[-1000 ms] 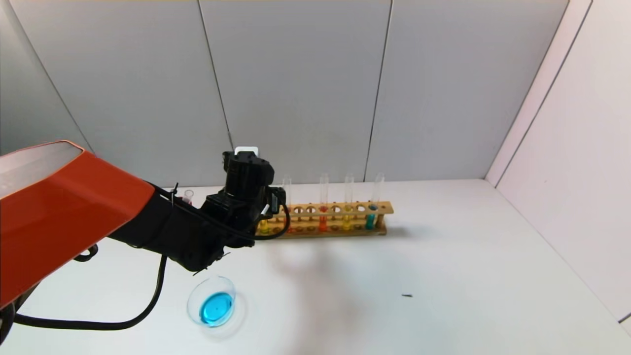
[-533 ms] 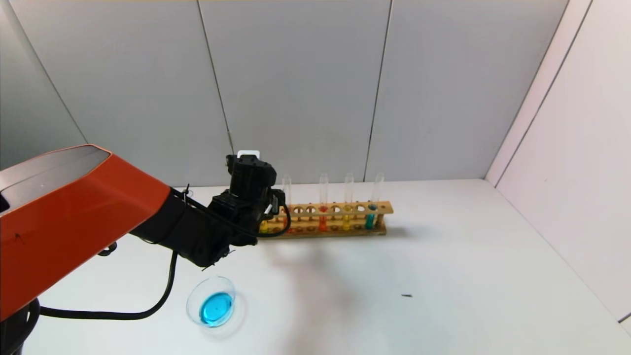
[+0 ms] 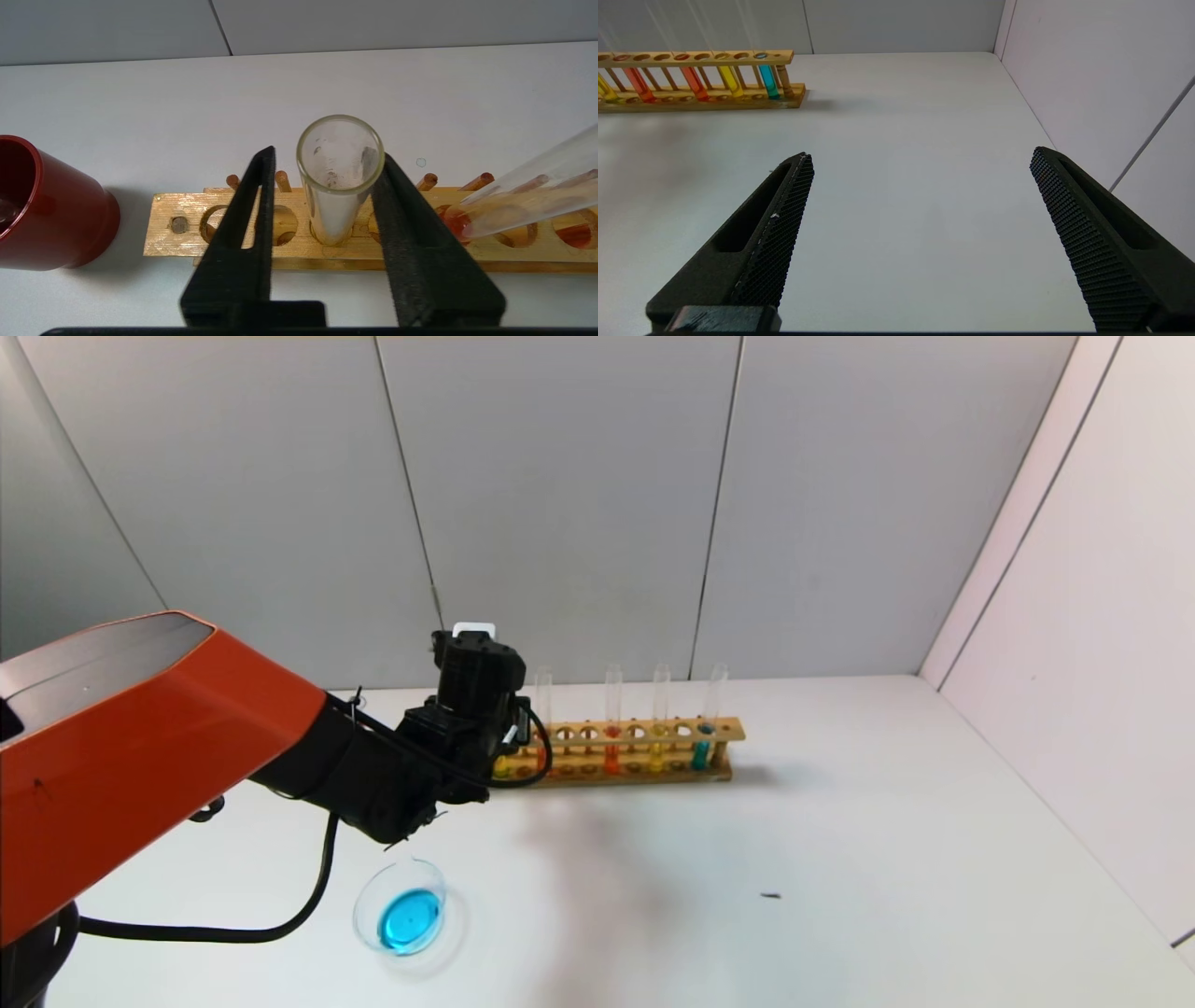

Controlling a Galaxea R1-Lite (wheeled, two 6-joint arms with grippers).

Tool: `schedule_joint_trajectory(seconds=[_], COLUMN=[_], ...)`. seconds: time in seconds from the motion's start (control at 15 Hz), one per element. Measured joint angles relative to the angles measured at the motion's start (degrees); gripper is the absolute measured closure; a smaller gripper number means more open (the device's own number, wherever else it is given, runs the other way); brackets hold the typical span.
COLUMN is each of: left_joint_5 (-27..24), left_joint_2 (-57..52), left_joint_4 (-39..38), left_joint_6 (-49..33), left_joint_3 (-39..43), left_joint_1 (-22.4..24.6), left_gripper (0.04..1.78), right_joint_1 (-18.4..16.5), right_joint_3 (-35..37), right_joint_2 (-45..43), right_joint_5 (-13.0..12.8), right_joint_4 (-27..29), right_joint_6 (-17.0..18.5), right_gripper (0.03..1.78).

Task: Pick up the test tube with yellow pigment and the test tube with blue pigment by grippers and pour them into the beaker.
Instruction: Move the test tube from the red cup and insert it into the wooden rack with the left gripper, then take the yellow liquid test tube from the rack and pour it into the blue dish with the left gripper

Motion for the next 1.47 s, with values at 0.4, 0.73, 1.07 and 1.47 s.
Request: schedule_joint_trajectory(seconds=[0.4,0.73,1.07,1.47], left_joint_5=[0.0,-0.1,0.3,0.6], left_joint_2=[0.0,-1.0,-3.1,-5.4], left_joint_4=[-0.1,0.1,1.3,4.2], left_joint_6=[0.2,2.4,6.1,6.2], left_joint_3=[0.0,-0.2,-2.9,-5.7], left_joint_1=[0.0,-0.1,0.0,0.0], left_gripper=[1.51,1.51,1.51,1.51], right_joint_1=[0.0,0.0,0.0,0.0], right_joint_3=[0.0,0.0,0.0,0.0], right_joint_2=[0.0,0.0,0.0,0.0], right_joint_5=[0.0,0.0,0.0,0.0], right_joint_4=[0.0,0.0,0.0,0.0], right_joint_6=[0.0,0.0,0.0,0.0], right_gripper=[0.11,0.11,0.11,0.11])
